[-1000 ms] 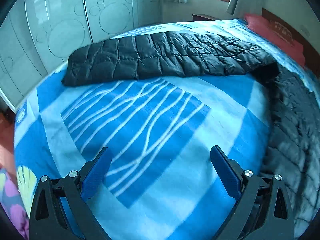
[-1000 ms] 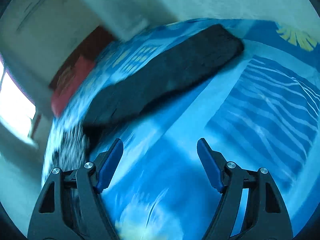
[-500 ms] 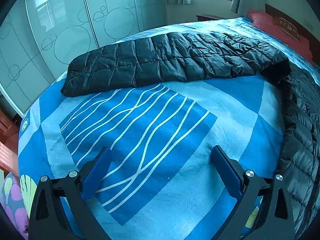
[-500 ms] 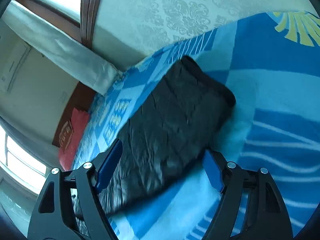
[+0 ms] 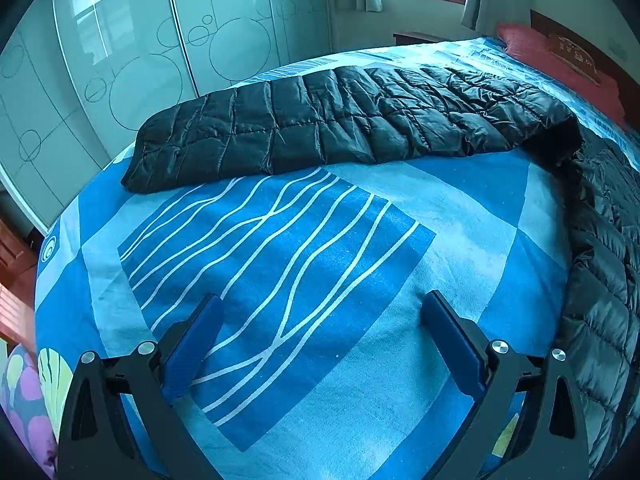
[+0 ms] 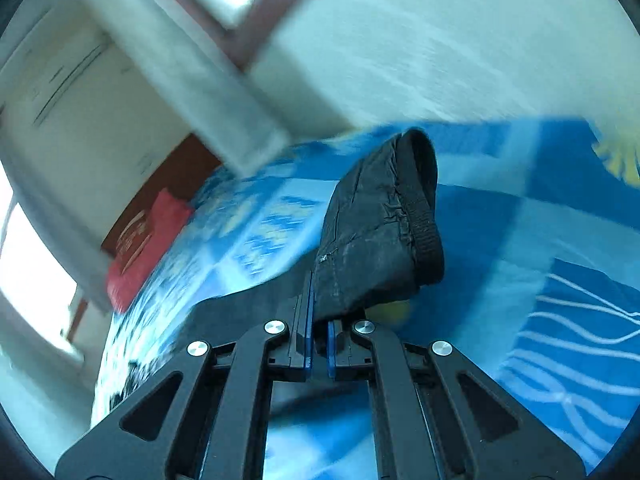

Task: Fold large clothes
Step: 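Reach the right tool to a jacket sleeve cuff and grasp it, then carry the held cuff across the jacket back with the right tool, release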

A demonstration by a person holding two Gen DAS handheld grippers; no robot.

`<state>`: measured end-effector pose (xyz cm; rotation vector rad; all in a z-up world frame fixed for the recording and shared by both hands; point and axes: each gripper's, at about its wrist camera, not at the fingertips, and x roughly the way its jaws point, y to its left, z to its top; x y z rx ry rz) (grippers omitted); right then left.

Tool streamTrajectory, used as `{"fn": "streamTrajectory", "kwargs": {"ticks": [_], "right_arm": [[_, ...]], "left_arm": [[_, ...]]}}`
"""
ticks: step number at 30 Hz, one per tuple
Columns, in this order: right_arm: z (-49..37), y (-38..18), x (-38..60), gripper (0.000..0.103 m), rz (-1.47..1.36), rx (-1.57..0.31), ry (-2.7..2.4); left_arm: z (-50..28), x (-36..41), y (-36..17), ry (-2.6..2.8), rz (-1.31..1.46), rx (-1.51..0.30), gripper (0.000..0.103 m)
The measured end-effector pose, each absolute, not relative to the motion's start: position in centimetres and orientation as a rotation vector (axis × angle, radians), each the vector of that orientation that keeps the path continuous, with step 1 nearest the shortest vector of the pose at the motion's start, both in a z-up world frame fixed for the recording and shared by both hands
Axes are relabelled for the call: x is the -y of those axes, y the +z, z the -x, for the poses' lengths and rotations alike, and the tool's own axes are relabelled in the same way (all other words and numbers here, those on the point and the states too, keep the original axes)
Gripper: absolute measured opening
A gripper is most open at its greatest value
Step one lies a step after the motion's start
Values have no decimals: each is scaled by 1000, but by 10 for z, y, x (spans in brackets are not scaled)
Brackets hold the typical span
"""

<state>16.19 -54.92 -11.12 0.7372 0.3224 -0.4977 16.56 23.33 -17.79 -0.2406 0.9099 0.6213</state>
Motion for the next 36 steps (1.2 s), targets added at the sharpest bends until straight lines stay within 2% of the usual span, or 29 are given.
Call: {"fn": "streamTrajectory", "kwargs": {"ticks": [6, 12, 22, 32, 34, 36], "right_arm": [[-218, -74, 442, 5, -567, -381, -335], [-276, -66, 319, 5, -450, -472, -175], [-354, -89, 119, 5, -294, -631, 72], [-388, -126, -1, 6, -199, -781, 231], [-395, -139, -18, 10, -166, -836, 253], [-398, -150, -34, 18, -129, -882, 272]], "left_arm": [[-165, -235, -179, 623, 236, -905, 99], [-164, -234, -180, 620, 240, -899, 99], [-160, -236, -181, 614, 248, -883, 99], [-159, -236, -181, 612, 250, -878, 99], [-159, -236, -181, 612, 250, -878, 99], [-159, -236, -181, 612, 250, -879, 99]]}}
